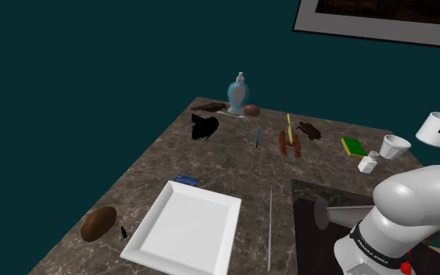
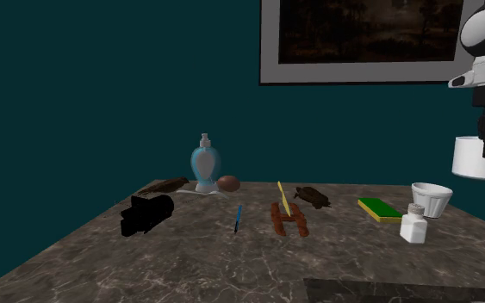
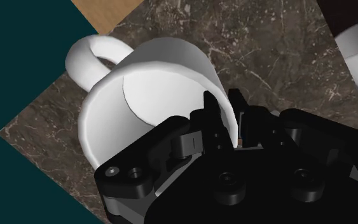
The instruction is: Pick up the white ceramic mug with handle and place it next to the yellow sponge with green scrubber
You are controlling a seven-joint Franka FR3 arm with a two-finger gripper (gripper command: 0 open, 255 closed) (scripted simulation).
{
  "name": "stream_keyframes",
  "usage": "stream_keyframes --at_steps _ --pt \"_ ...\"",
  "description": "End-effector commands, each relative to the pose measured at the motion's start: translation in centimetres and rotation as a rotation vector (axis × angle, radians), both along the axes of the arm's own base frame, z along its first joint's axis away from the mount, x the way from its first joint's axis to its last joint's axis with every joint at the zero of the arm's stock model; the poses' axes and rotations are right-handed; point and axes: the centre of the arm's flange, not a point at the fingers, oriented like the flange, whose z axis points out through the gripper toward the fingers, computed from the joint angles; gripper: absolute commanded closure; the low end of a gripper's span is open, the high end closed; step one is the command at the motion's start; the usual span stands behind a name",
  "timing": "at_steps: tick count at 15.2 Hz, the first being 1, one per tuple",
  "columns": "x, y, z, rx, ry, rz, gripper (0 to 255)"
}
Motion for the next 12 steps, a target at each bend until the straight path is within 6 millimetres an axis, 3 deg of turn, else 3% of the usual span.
stream_keyframes --at_steps 1,12 --pt "-0.1 -0.1 -1.2 -0.001 0.000 0.000 255" --pt "-0.1 -0.1 -7.0 -0.001 0.000 0.000 255"
